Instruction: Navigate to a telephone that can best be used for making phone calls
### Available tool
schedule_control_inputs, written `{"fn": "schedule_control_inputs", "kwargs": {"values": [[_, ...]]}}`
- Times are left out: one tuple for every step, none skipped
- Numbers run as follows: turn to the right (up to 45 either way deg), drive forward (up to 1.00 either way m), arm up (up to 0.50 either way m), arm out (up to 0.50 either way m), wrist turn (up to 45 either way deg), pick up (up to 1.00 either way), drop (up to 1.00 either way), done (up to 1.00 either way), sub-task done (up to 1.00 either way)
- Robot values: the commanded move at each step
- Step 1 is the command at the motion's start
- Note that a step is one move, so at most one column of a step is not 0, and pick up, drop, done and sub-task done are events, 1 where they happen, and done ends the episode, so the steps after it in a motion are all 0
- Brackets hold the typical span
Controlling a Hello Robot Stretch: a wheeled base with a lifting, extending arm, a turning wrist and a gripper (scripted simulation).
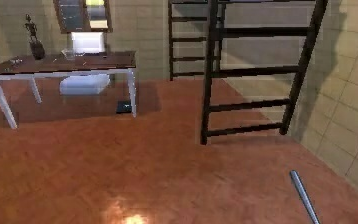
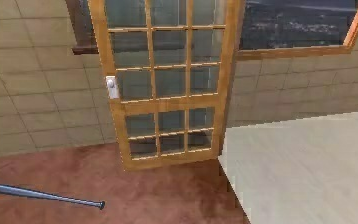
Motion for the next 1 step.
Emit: {"fn": "schedule_control_inputs", "kwargs": {"values": [[45.0, 0.00, 0.00, 0.00, 0.0, 0.00, 0.00, 0.00, 0.00]]}}
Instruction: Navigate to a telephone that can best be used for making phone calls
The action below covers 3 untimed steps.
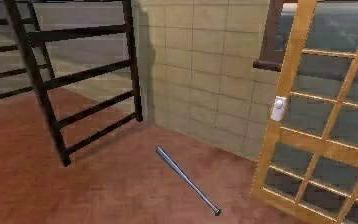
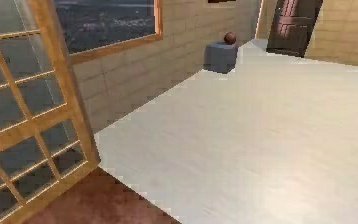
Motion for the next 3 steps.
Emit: {"fn": "schedule_control_inputs", "kwargs": {"values": [[33.0, 0.00, 0.00, 0.00, 0.0, 0.00, 0.00, 0.00, 0.00], [0.0, 0.20, 0.00, 0.00, 0.0, 0.00, 0.00, 0.00, 0.00], [-45.0, 0.00, 0.00, 0.00, 0.0, 0.00, 0.00, 0.00, 0.00]]}}
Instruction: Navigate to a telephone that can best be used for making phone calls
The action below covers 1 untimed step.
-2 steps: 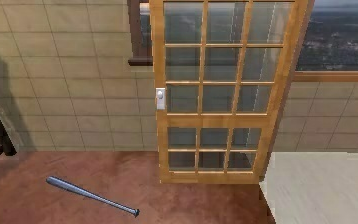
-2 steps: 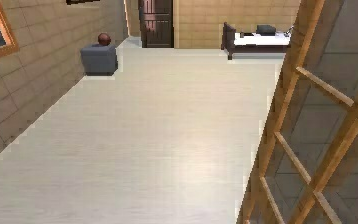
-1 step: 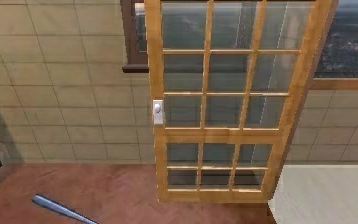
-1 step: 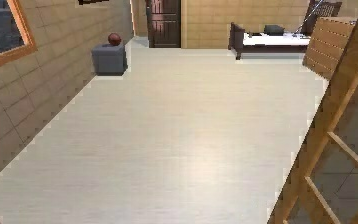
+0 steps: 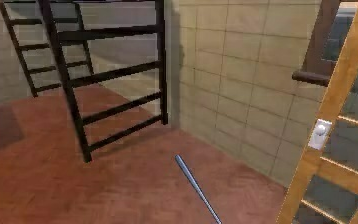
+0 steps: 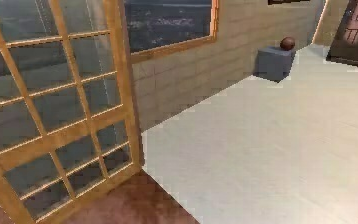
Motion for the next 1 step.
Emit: {"fn": "schedule_control_inputs", "kwargs": {"values": [[-45.0, 0.00, 0.00, 0.00, 0.0, 0.00, 0.00, 0.00, 0.00]]}}
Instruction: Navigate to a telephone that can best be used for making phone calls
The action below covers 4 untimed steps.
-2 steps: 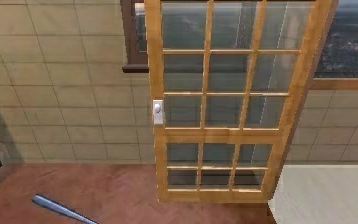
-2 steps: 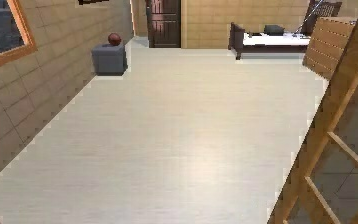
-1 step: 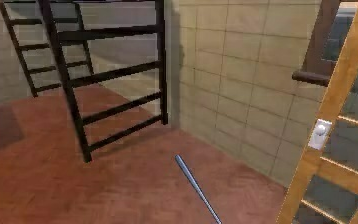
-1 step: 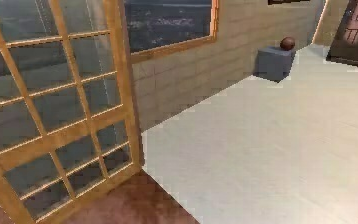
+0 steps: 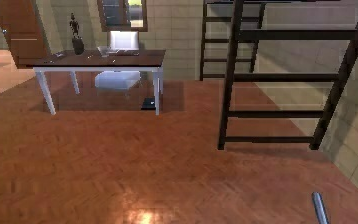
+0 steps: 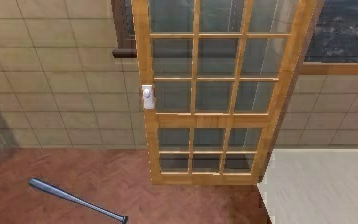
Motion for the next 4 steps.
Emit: {"fn": "schedule_control_inputs", "kwargs": {"values": [[-6.0, 0.00, 0.00, 0.00, 0.0, 0.00, 0.00, 0.00, 0.00], [0.0, 0.45, 0.00, 0.00, 0.0, 0.00, 0.00, 0.00, 0.00], [-39.0, 0.00, 0.00, 0.00, 0.0, 0.00, 0.00, 0.00, 0.00], [0.0, 0.30, 0.00, 0.00, 0.0, 0.00, 0.00, 0.00, 0.00]]}}
